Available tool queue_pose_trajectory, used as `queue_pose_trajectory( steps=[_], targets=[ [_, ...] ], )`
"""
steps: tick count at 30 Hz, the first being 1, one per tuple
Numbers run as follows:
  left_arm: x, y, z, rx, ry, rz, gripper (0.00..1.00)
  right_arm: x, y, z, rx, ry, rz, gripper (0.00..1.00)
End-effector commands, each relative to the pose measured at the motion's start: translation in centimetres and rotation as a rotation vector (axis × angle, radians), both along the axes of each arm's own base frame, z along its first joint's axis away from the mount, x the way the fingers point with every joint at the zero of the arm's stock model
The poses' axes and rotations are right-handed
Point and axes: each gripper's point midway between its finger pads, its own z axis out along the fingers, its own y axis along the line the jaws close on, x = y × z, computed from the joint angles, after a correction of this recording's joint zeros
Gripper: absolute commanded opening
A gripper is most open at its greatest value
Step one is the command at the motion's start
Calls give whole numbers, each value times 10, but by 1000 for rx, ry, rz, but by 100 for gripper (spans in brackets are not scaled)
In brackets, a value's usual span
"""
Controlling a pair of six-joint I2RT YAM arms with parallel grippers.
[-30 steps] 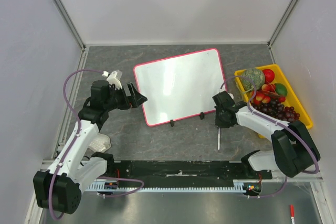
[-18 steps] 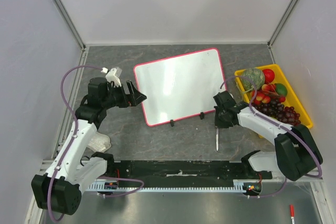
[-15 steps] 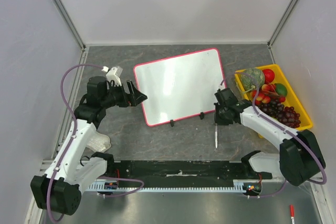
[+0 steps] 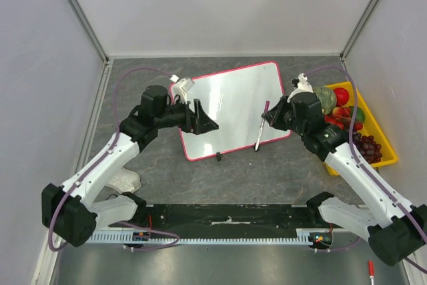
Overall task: Write a sentence on the whiteboard
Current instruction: Pick up the whiteboard marker at the center of the board.
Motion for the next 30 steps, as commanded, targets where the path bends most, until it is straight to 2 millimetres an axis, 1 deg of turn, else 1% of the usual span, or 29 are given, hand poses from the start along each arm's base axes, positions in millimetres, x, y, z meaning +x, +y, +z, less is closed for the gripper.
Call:
queue_pose_trajectory(
  steps=[1, 3, 5, 9, 12, 14, 19, 20, 22, 23, 24, 25, 26, 27, 28, 29, 30],
  targets=[
    [-9, -58, 40, -169, -40, -177, 81, 14, 11, 46, 233, -146, -83, 0],
    [-10, -77, 39, -204, -29, -223, 79, 13, 14, 56, 304, -172, -88, 0],
    [-11, -91, 32, -207, -6, -253, 77, 13, 18, 67, 367, -204, -85, 0],
    [-17, -118, 27, -213, 18, -329, 75, 14, 19, 72, 391, -209, -86, 0],
    [-20, -132, 23, -209, 25, -354, 73, 15, 21, 74, 398, -208, -81, 0],
    [-22, -139, 16, -206, 44, -376, 68, 15, 22, 75, 399, -209, -80, 0],
    [-23, -149, 8, -220, 69, -393, 38, 17, 21, 76, 402, -208, -86, 0],
    [-23, -150, 7, -224, 72, -391, 29, 17, 21, 74, 400, -204, -87, 0],
    [-22, -151, 7, -228, 72, -393, 17, 18, 20, 73, 402, -201, -93, 0],
    [-22, -151, 6, -226, 73, -393, 8, 18, 20, 71, 400, -197, -94, 0],
    [-21, -151, 5, -222, 73, -390, 2, 19, 20, 71, 398, -197, -93, 0],
    [-20, -151, 3, -215, 72, -384, 2, 20, 20, 70, 388, -199, -90, 0],
    [-18, -150, 1, -207, 71, -370, 2, 19, 24, 71, 381, -196, -60, 5],
    [-17, -148, -1, -195, 67, -361, 2, 19, 25, 70, 367, -194, -44, 14],
    [-13, -145, -2, -183, 63, -341, 2, 19, 28, 70, 356, -196, -20, 26],
    [-8, -142, -3, -170, 56, -317, 2, 19, 29, 71, 344, -199, 2, 41],
    [-5, -137, -1, -162, 48, -297, 2, 19, 31, 73, 337, -203, 22, 51]
  ],
)
